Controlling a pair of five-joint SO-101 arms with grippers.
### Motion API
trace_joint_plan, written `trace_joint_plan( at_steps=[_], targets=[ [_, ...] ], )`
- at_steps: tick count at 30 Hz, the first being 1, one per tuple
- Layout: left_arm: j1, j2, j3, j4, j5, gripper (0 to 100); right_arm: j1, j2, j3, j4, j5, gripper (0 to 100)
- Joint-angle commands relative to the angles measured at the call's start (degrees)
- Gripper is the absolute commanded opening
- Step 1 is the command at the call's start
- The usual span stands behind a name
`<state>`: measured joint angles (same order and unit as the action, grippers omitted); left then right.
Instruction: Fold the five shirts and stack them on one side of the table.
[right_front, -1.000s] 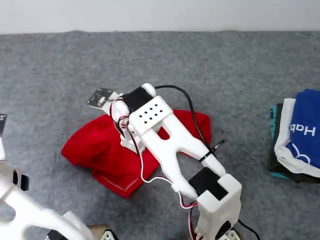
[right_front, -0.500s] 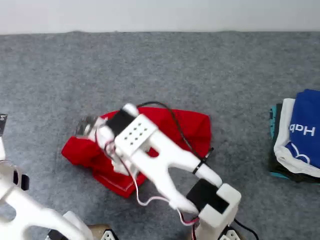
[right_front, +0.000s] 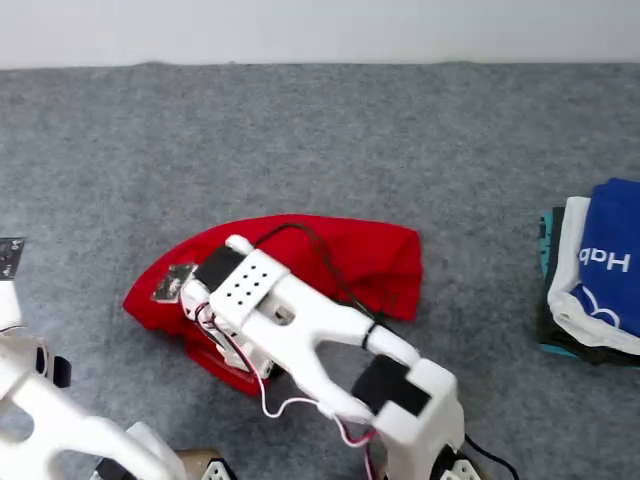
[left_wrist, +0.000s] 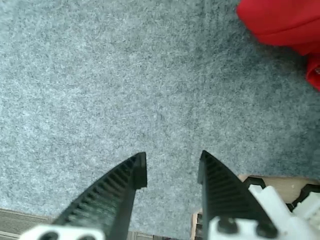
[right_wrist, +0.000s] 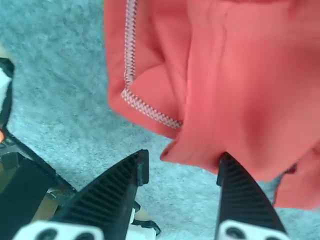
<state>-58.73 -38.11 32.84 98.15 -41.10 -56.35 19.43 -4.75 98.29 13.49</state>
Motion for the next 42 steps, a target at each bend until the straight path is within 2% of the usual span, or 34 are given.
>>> trace_joint_plan(
  at_steps=[1, 6, 10, 15, 24, 27, 35, 42],
  targets=[
    [0.09, -1.32, -0.48, -0.88, 0.44, 18, 0.13, 1.71, -0.53, -1.19, -0.44, 22.7],
    [0.09, -1.32, -0.57, -0.79, 0.44, 18, 2.68, 2.68, -0.53, -3.74, 0.18, 22.7],
    [0.09, -1.32, -0.57, -0.79, 0.44, 18, 6.81, 2.77, -0.53, -4.18, 3.69, 22.1],
    [0.09, -1.32, -0.31, -0.88, 0.44, 18, 9.89, 2.86, -0.53, -6.02, 8.70, 7.3],
    [0.09, -1.32, -0.57, -0.97, 0.44, 18, 11.03, 1.54, -2.73, -1.54, 8.88, 7.0],
    [0.44, -1.32, -0.57, -1.05, 0.44, 18, 13.05, -0.57, -6.15, 2.15, 9.05, 1.7],
    [1.14, -1.32, -0.57, -1.05, 0.44, 18, 24.48, -14.02, -8.70, 4.70, 17.85, 0.9],
    [11.08, -1.41, -0.48, -0.79, 1.76, 18, 39.60, -25.98, -8.79, 4.62, 23.56, 0.9]
  ],
)
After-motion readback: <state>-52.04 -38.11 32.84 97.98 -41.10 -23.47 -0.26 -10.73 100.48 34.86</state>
